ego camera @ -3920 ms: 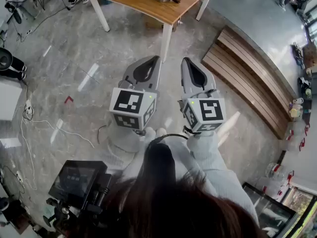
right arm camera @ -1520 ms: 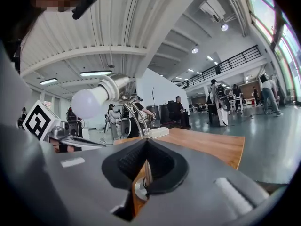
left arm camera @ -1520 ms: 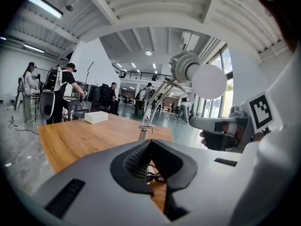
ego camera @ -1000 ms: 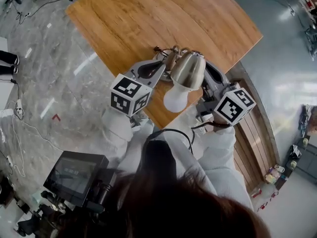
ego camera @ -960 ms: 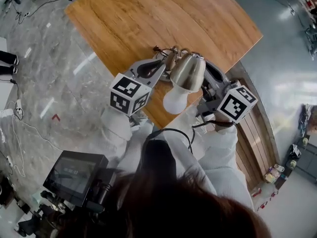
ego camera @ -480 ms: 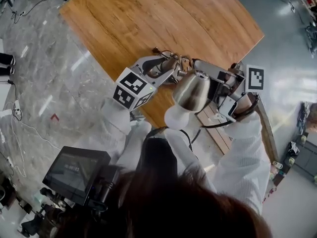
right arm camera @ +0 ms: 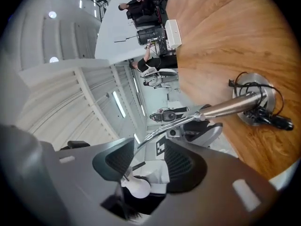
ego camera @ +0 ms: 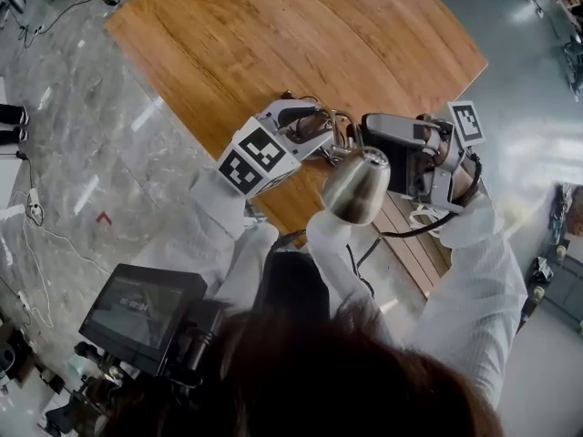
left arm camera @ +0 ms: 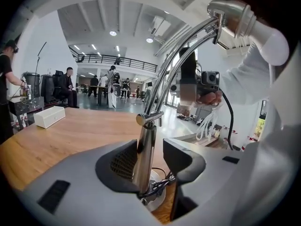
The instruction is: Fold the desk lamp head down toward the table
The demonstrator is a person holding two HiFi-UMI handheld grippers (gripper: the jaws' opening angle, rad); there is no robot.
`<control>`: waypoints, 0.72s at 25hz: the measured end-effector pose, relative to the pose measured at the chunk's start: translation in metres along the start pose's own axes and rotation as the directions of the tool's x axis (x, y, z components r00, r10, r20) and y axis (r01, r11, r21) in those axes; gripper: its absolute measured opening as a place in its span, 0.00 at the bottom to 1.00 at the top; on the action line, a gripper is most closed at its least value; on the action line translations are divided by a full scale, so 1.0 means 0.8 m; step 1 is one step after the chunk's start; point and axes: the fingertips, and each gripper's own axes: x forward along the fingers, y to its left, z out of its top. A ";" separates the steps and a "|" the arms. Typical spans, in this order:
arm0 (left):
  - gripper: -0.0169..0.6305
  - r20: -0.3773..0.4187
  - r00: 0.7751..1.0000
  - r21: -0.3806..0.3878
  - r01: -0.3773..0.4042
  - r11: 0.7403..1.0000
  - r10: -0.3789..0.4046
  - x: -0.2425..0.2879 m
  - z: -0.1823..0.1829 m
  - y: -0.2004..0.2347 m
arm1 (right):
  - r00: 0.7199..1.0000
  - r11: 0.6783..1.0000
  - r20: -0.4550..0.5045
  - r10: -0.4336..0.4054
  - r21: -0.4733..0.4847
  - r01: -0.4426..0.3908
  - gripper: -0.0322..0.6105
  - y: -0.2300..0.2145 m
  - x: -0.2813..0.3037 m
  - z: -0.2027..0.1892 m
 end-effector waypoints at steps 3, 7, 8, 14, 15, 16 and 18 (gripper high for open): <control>0.27 -0.005 1.000 0.019 0.000 1.000 0.000 0.004 0.002 -0.003 | 0.999 1.000 -0.032 0.020 0.004 -0.020 0.33 0.006 0.007 -0.002; 0.27 -0.020 1.000 0.029 -0.010 1.000 0.011 0.004 0.005 -0.002 | 0.997 0.999 -0.066 0.034 0.020 -0.033 0.33 0.009 0.030 -0.003; 0.26 -0.028 1.000 0.033 -0.014 0.999 0.015 0.004 0.006 -0.001 | 0.997 0.999 -0.062 0.043 0.021 -0.042 0.33 0.011 0.034 -0.003; 0.22 -0.063 0.998 0.006 0.018 1.000 -0.017 0.004 0.001 0.007 | 0.996 0.996 -0.014 0.087 -0.008 -0.087 0.33 0.011 0.038 0.001; 0.23 -0.066 0.998 -0.005 0.024 1.000 -0.024 0.004 0.001 0.007 | 0.996 0.996 -0.010 0.092 -0.018 -0.092 0.34 0.012 0.039 0.002; 0.23 -0.070 0.997 -0.016 0.029 0.999 -0.030 0.004 0.002 0.008 | 0.995 0.995 -0.002 0.098 -0.031 -0.098 0.34 0.013 0.039 0.003; 0.23 -0.079 0.996 -0.029 0.038 0.999 -0.040 0.007 0.003 0.006 | 0.994 0.992 0.018 0.111 -0.059 -0.109 0.34 0.014 0.036 0.003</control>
